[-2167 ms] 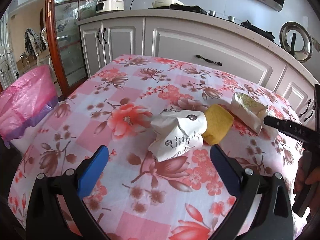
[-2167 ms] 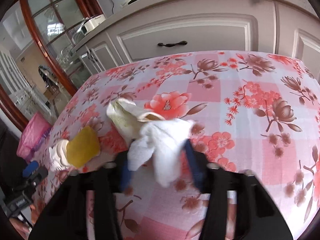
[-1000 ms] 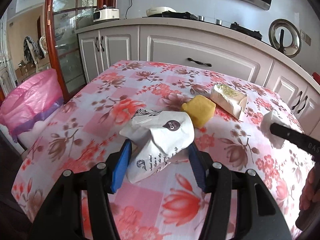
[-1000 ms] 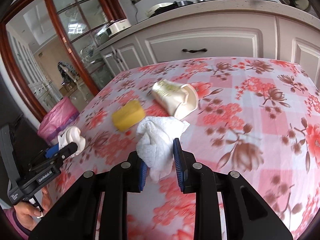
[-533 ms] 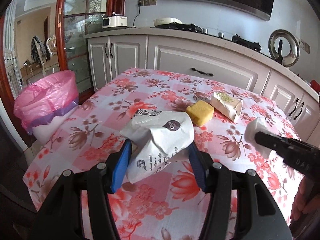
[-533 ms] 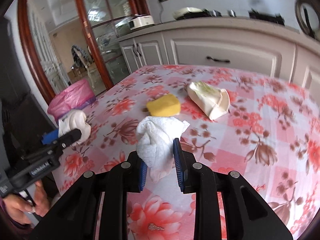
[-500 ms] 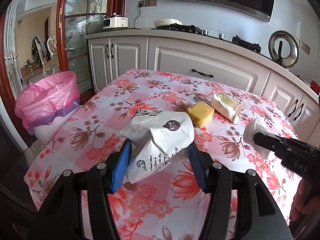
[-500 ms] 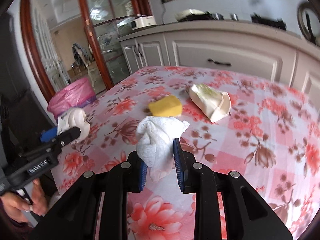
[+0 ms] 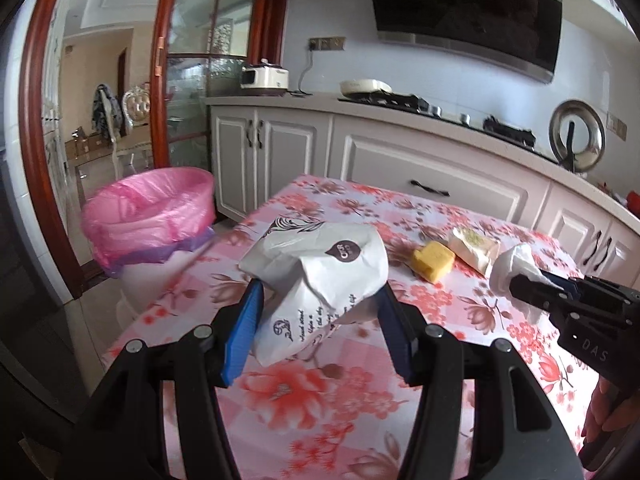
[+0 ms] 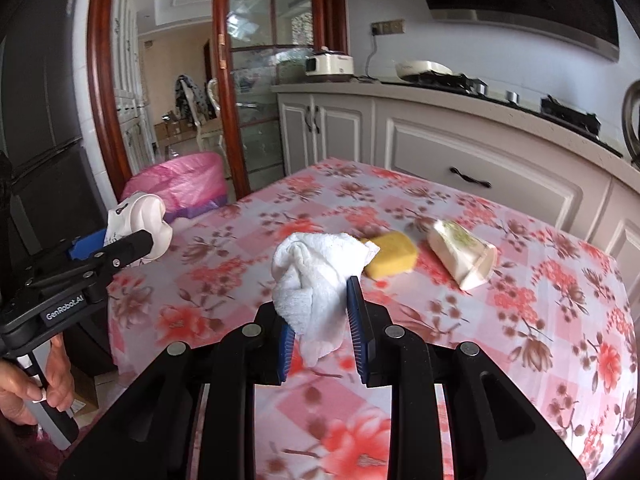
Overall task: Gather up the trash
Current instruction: 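Carry the tissue and wrapper to the pink bin and release both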
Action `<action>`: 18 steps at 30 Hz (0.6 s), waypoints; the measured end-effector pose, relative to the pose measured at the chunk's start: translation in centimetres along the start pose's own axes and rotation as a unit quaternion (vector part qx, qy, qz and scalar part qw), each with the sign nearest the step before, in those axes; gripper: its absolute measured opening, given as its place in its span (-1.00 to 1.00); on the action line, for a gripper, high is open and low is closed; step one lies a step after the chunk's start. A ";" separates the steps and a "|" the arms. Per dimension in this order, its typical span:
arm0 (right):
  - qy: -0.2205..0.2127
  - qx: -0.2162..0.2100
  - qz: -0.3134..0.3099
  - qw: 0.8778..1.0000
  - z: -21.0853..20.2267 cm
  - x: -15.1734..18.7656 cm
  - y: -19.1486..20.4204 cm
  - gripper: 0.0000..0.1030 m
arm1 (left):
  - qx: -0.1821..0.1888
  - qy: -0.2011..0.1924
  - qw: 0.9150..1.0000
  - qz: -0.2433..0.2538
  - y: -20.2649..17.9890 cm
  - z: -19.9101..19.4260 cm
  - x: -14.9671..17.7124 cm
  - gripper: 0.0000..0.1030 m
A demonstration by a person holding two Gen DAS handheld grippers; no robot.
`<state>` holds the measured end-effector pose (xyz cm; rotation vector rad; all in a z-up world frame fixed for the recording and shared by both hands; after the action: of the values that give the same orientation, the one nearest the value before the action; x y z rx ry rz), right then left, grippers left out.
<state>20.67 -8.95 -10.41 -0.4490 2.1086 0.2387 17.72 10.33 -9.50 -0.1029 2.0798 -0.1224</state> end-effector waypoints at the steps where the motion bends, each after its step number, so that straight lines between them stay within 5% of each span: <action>1: -0.003 -0.002 -0.004 1.000 0.0 -0.2 0.6 -0.52 | -0.003 -0.004 1.000 -0.003 0.6 -0.4 -0.1 0.07; 18: -0.028 -0.075 -0.056 0.995 4.7 -5.6 9.6 -0.52 | -0.061 -0.041 0.997 -0.035 8.5 -1.4 -1.6 0.07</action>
<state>23.18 2.66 -8.35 -0.6401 2.0103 0.3410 17.08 19.03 -8.59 -0.2506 2.0020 -0.0331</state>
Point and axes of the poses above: each gripper's, at about its wrist camera, not at the fingertips, and z roughly the way its jaws point, y to its left, x to its underside, the point moved 4 cm from there along z, roughly the way its jaws point, and after that the axes turned 3 degrees about -z, right-handed, at the moved point
